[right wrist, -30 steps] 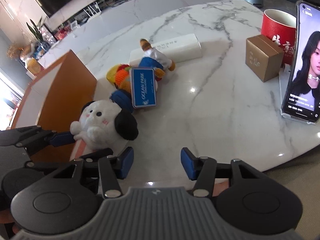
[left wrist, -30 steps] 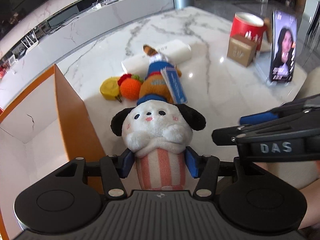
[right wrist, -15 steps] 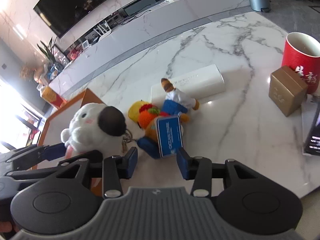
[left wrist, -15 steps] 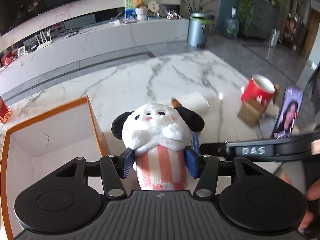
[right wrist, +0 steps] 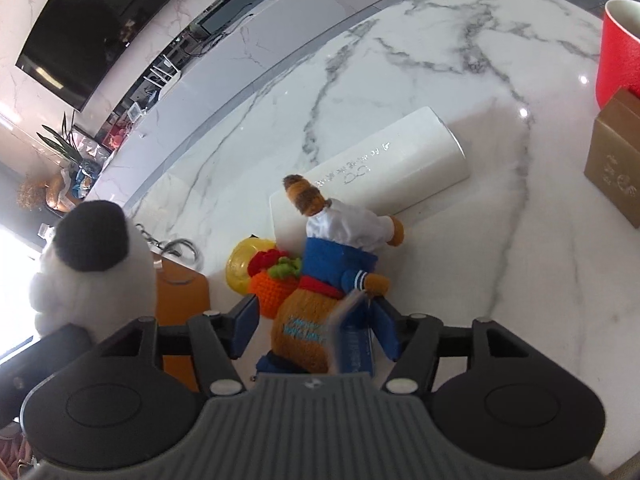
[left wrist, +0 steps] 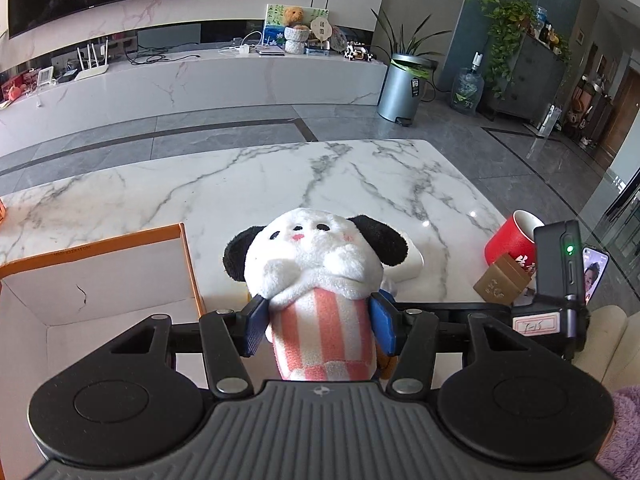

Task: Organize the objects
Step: 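Grasp the duck plush with the right gripper while the left holds the dog plush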

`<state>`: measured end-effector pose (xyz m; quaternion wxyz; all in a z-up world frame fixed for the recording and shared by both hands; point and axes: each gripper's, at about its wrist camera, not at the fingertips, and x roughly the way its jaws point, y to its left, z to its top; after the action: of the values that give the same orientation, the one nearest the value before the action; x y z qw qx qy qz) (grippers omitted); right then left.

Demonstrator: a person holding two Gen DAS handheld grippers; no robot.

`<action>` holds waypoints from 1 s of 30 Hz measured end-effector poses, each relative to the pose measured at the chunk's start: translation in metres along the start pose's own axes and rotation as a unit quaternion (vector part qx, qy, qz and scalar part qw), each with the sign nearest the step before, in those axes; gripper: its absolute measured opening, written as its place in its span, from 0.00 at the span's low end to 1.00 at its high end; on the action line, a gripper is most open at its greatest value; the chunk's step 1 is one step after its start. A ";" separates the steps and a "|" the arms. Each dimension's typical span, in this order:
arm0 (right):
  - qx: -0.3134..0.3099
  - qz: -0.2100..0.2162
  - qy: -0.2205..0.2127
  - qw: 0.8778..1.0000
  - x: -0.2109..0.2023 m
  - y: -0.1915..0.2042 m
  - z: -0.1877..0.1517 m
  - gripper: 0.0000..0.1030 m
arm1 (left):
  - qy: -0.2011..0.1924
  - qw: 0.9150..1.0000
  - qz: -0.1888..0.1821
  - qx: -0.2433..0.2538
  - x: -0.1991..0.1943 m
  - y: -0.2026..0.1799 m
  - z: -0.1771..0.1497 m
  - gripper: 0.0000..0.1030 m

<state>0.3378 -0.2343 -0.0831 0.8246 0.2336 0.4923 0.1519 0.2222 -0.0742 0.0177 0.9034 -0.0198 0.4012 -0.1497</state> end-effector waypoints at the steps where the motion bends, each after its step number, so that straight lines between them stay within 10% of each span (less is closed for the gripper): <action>1: -0.003 -0.002 0.001 1.000 0.001 0.000 0.000 0.61 | 0.000 1.000 -0.002 -0.002 0.001 0.001 0.000 0.60; 17: -0.067 -0.050 -0.042 0.996 -0.052 0.022 -0.026 0.45 | -0.022 0.999 -0.027 -0.022 -0.042 0.011 -0.010 0.60; 30: -0.149 0.049 -0.098 0.983 -0.132 0.103 -0.071 0.45 | -0.060 0.997 -0.005 -0.054 -0.123 0.053 -0.033 0.60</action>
<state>0.2111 -0.1941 0.0414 0.8860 0.1455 0.3689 0.2403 0.1339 0.0139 0.0759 0.9229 -0.0799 0.3534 -0.1306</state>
